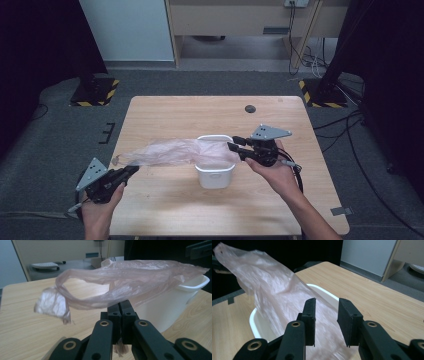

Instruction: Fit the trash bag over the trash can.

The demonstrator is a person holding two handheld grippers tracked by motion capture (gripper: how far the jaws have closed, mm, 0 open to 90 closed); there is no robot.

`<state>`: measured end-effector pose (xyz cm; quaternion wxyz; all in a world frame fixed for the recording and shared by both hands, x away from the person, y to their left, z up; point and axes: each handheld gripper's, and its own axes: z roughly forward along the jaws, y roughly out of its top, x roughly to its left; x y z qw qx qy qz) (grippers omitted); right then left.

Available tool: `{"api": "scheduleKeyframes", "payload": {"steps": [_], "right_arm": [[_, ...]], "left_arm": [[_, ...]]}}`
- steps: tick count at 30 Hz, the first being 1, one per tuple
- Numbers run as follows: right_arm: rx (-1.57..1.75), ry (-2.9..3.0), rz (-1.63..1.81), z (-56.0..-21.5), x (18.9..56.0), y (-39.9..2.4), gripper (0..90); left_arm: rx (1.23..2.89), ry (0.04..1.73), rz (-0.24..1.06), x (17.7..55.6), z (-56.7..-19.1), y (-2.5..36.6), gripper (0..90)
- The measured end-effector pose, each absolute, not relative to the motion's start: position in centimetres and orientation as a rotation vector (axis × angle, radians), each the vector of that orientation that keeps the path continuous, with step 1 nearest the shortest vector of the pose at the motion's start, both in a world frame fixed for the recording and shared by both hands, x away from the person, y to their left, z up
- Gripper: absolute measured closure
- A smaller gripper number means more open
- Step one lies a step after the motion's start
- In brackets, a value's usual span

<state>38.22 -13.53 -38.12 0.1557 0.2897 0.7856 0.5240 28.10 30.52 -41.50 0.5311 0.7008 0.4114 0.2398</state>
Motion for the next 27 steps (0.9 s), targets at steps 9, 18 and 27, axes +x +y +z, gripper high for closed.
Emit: {"api": "scheduleKeyframes", "payload": {"steps": [9, 18, 27], "right_arm": [[0.826, 2.261, 1.491, -38.3, 38.4, -13.2, 68.7], [0.813, 2.271, 1.494, -38.3, 38.3, -13.0, 69.6], [0.765, 2.298, 1.491, -38.2, 37.6, -12.4, 70.9]], "left_arm": [[1.667, 1.007, 0.624, 26.9, -40.4, 32.8, 88.5], [1.705, 0.983, 0.624, 27.3, -38.7, 31.1, 88.5], [1.773, 0.937, 0.591, 29.2, -37.7, 27.3, 88.4]]}}
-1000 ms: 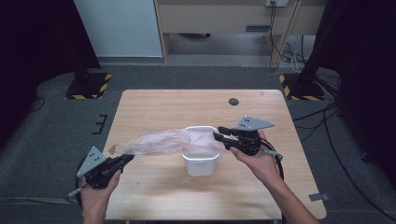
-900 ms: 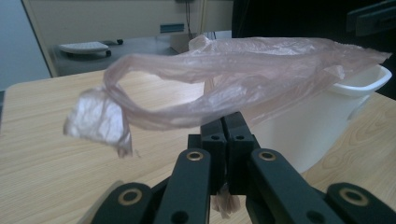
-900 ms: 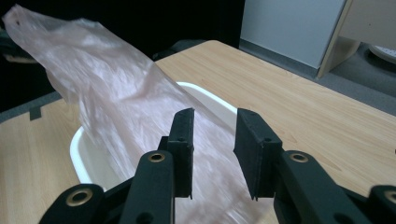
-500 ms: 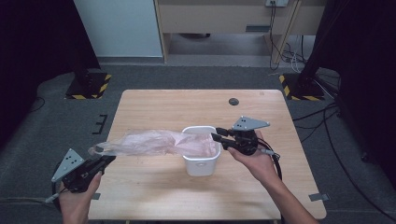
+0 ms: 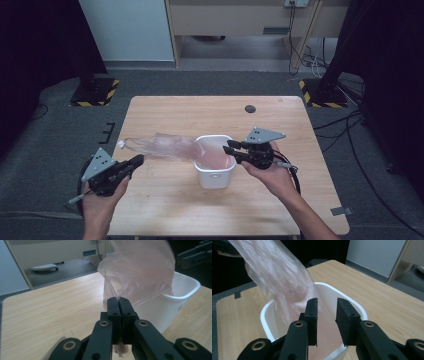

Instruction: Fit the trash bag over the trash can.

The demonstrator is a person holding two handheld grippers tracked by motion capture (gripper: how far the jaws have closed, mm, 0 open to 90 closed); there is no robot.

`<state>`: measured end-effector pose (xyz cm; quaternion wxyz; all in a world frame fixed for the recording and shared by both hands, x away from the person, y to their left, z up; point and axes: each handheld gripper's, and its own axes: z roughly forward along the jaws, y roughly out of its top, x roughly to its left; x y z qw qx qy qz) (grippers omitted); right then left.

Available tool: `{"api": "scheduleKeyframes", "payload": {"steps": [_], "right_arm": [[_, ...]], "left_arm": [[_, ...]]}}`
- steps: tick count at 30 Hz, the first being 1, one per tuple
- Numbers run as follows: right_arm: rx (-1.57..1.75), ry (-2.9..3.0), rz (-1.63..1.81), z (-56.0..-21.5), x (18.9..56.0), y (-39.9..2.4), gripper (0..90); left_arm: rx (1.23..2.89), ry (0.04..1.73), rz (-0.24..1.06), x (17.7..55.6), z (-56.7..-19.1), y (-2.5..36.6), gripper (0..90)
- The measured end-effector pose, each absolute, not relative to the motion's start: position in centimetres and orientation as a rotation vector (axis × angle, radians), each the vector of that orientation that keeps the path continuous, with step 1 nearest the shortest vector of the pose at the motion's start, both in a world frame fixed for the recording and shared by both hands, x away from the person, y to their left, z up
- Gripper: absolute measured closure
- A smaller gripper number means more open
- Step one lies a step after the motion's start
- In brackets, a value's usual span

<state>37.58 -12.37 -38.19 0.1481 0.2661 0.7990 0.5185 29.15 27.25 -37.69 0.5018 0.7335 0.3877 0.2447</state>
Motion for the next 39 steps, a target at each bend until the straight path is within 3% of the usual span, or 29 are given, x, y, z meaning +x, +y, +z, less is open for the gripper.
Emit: {"api": "scheduleKeyframes", "payload": {"steps": [16, 29, 39], "right_arm": [[0.685, 2.315, 1.508, -38.1, 36.2, -10.9, 70.7], [0.631, 2.296, 1.506, -37.7, 35.2, -10.5, 79.4], [0.616, 2.286, 1.527, -37.5, 34.9, -10.2, 76.8]], "left_arm": [[1.859, 0.882, 0.553, 32.3, -37.4, 21.4, 88.4], [1.857, 0.902, 0.535, 32.7, -37.7, 20.6, 88.4], [1.844, 0.919, 0.519, 33.0, -37.8, 20.1, 88.4]]}}
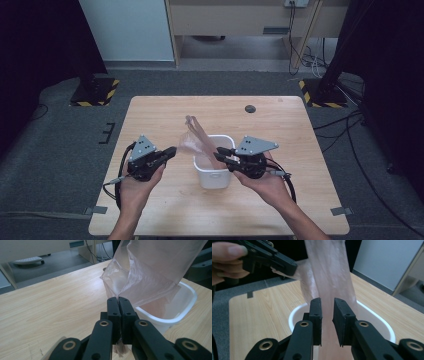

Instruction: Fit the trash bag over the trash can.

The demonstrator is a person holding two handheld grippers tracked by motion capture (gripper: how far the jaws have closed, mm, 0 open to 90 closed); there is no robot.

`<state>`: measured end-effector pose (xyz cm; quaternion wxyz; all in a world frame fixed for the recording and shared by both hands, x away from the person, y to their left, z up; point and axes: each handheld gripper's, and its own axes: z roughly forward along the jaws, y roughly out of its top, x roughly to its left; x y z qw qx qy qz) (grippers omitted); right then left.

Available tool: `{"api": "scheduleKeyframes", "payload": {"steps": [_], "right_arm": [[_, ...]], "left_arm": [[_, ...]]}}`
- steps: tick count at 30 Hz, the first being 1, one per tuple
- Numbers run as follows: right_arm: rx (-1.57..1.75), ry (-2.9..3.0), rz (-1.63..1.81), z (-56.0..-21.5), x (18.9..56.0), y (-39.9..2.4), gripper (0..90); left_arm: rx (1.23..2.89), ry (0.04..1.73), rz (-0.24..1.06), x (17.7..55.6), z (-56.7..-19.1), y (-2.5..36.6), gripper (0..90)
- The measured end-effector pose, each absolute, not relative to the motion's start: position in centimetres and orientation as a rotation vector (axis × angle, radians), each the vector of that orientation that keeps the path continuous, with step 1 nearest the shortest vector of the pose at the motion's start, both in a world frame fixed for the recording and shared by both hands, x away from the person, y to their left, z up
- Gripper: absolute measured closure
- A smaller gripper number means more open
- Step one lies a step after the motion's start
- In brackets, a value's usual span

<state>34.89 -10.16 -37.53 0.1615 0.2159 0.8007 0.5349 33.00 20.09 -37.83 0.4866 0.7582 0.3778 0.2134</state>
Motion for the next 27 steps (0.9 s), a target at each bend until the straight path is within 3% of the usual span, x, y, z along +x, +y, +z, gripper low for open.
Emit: {"api": "scheduleKeyframes", "payload": {"steps": [10, 27], "right_arm": [[0.591, 2.260, 1.541, -37.03, 34.67, -9.65, 72.0], [0.554, 2.259, 1.532, -37.22, 33.94, -9.39, 75.8]], "left_arm": [[1.848, 0.911, 0.508, 33.09, -37.95, 19.60, 88.4], [1.844, 0.961, 0.503, 33.66, -38.18, 19.80, 88.4]]}}
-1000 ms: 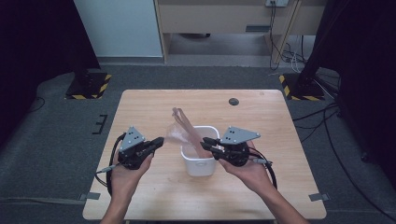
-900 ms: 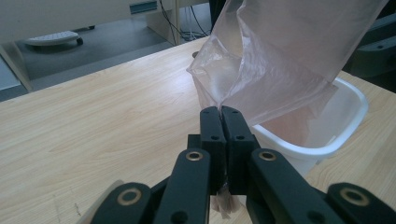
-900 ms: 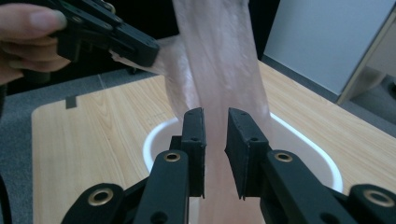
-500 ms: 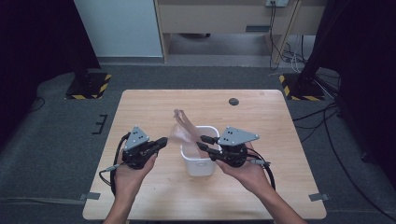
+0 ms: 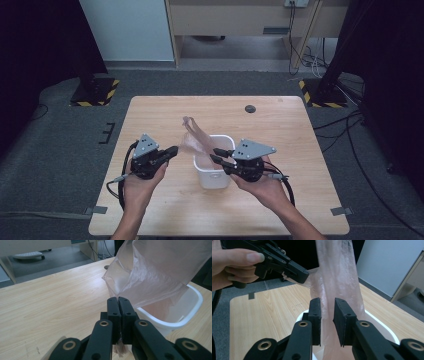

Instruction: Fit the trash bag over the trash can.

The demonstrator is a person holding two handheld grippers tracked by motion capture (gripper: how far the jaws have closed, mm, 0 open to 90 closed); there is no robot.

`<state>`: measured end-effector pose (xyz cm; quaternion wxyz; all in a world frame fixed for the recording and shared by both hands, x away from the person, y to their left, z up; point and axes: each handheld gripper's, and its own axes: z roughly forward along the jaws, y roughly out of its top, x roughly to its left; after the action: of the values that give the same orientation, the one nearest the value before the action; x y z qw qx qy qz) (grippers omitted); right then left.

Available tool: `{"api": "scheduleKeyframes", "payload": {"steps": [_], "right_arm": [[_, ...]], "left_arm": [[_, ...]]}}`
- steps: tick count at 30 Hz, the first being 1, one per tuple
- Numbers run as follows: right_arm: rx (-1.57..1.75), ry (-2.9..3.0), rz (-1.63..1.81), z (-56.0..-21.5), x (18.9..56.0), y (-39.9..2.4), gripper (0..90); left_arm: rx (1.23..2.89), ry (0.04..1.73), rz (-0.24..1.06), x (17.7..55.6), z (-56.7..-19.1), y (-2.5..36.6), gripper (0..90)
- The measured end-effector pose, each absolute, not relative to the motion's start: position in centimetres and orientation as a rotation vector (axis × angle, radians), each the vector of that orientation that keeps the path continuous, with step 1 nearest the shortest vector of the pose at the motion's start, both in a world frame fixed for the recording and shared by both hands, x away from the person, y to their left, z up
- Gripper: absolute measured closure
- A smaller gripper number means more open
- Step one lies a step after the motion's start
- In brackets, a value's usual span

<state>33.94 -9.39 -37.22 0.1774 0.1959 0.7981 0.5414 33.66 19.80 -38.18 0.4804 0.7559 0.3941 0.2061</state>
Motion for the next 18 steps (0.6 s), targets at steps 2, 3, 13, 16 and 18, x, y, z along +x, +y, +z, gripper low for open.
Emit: {"api": "scheduleKeyframes", "payload": {"steps": [2, 3, 13, 16, 18], "right_arm": [[0.547, 2.259, 1.536, -37.23, 33.87, -9.28, 76.1], [0.547, 2.259, 1.538, -37.23, 33.85, -9.22, 76.2], [0.564, 2.220, 1.527, -36.87, 34.52, -9.07, 70.5], [0.564, 2.217, 1.528, -36.75, 34.59, -9.00, 70.5], [0.564, 2.210, 1.513, -36.58, 34.75, -8.89, 73.2]], "left_arm": [[1.841, 0.963, 0.498, 33.70, -38.27, 19.75, 88.4], [1.842, 0.960, 0.495, 33.66, -38.32, 19.65, 88.3], [1.851, 0.930, 0.498, 33.38, -38.45, 19.16, 88.4], [1.849, 0.922, 0.499, 33.27, -38.36, 19.10, 88.4], [1.845, 0.910, 0.503, 33.14, -38.25, 19.12, 88.4]]}}
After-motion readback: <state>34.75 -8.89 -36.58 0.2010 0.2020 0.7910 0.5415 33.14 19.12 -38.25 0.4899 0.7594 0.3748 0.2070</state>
